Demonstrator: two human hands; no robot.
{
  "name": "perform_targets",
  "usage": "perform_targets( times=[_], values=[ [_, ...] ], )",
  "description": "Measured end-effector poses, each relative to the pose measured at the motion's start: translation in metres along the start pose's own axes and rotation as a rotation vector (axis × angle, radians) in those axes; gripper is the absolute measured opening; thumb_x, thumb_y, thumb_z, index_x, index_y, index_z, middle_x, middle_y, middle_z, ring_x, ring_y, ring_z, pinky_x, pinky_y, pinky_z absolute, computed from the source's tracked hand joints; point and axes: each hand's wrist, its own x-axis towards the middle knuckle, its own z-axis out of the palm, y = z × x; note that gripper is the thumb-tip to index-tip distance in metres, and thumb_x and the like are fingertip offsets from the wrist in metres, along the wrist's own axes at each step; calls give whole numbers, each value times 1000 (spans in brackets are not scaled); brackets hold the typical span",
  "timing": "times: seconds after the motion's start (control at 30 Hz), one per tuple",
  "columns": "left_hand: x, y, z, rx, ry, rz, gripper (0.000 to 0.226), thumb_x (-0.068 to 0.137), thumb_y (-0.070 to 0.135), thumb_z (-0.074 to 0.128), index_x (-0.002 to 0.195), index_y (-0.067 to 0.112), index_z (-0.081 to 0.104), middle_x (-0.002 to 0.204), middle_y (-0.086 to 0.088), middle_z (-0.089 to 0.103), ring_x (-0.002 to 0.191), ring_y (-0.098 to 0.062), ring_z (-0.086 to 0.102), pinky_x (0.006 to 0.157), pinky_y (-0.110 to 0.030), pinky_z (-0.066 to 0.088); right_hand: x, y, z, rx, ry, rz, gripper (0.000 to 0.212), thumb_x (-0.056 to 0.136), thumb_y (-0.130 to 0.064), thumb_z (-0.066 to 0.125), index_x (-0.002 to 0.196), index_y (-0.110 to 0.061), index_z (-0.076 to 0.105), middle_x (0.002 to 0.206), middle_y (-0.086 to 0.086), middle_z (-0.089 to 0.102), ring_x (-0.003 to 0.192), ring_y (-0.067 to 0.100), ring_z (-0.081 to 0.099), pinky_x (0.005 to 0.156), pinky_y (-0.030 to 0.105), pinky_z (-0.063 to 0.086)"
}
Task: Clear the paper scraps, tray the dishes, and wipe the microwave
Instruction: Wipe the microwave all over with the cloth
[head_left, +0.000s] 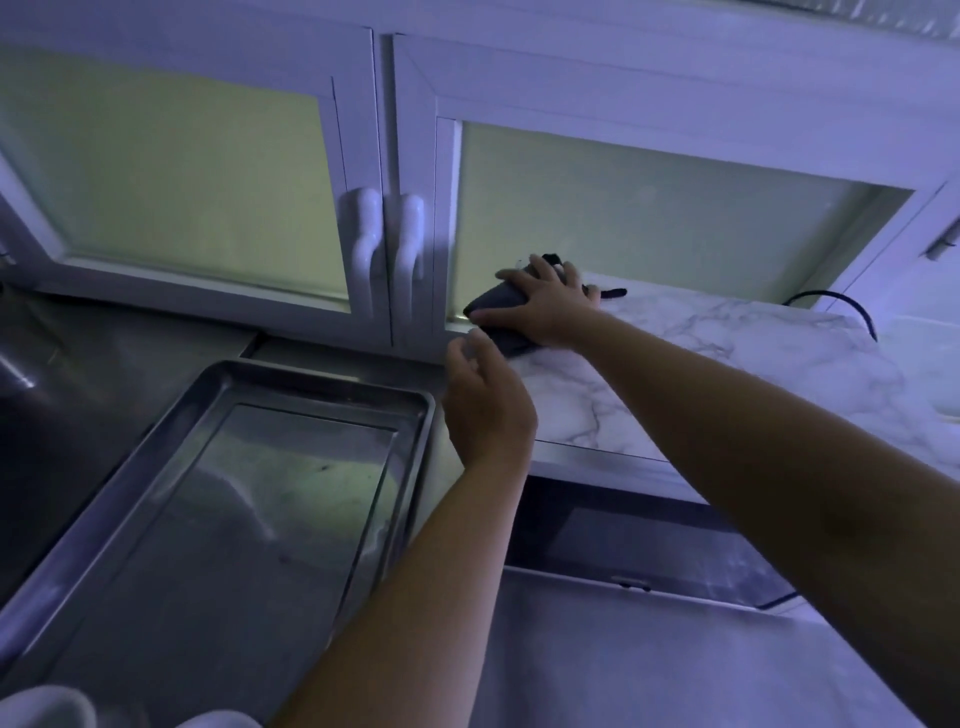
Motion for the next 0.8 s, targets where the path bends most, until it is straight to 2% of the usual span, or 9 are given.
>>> perform_targets(
  times=[0.13,0.23,0.33,0.4,0.5,0.57,0.63,0.7,0.8],
  values=[
    [5,2,-6,-226,73,-90,41,104,43,34,121,17,59,108,-3,65,98,-22,63,74,-31,47,-63,-6,16,-4,15,-16,105,48,-101,24,144,-59,26,167,-9,7,152,32,-6,117,63,5],
    [1,5,-18,-304,141,-107,40,104,36,39,132,13,55,123,-8,60,108,-23,59,86,-32,47,-109,-9,24,3,35,26,105,50,-101,22,145,-58,24,167,-11,3,152,29,-10,117,60,3],
    [-5,2,-39,-290,148,-104,38,102,32,44,134,15,55,130,-10,56,111,-23,56,85,-29,46,-148,-6,33,17,67,41,103,51,-104,23,144,-59,23,166,-15,4,152,26,-10,117,58,2],
    [-13,-3,-57,-257,105,-84,35,100,29,47,131,16,58,130,-10,57,114,-26,57,95,-37,49,-174,1,40,2,116,25,98,57,-103,26,143,-57,25,165,-15,6,152,25,-7,117,58,3],
    [-38,-9,-83,-182,7,-34,34,98,27,50,129,17,59,134,-10,57,115,-21,57,101,-36,46,-217,20,50,-113,275,-68,76,71,-80,49,137,-48,31,164,-5,20,150,35,12,114,58,18],
    [-57,-13,-97,-143,-81,-9,39,93,30,51,128,17,59,135,-9,56,115,-19,56,99,-34,45,-247,38,59,-173,351,-63,77,70,-58,70,137,-40,36,161,0,30,146,42,24,111,59,27],
    [-77,-16,-109,-67,-168,22,39,89,33,51,126,20,60,132,-6,56,112,-15,55,93,-30,43,-276,61,63,-137,402,20,80,70,-45,77,141,-33,42,161,2,31,145,42,26,110,58,33],
    [-96,-18,-117,-27,-248,56,25,94,25,54,118,23,61,126,-3,59,107,-12,56,86,-21,41,-305,89,63,15,451,147,81,73,-27,77,146,-30,42,163,-1,26,147,37,24,108,52,39],
    [-126,-20,-124,17,-431,96,20,96,11,56,98,28,65,109,6,68,104,-10,61,80,-13,41,-357,114,59,540,533,466,75,80,-13,70,143,-41,41,146,1,48,122,35,56,79,37,52]
  ],
)
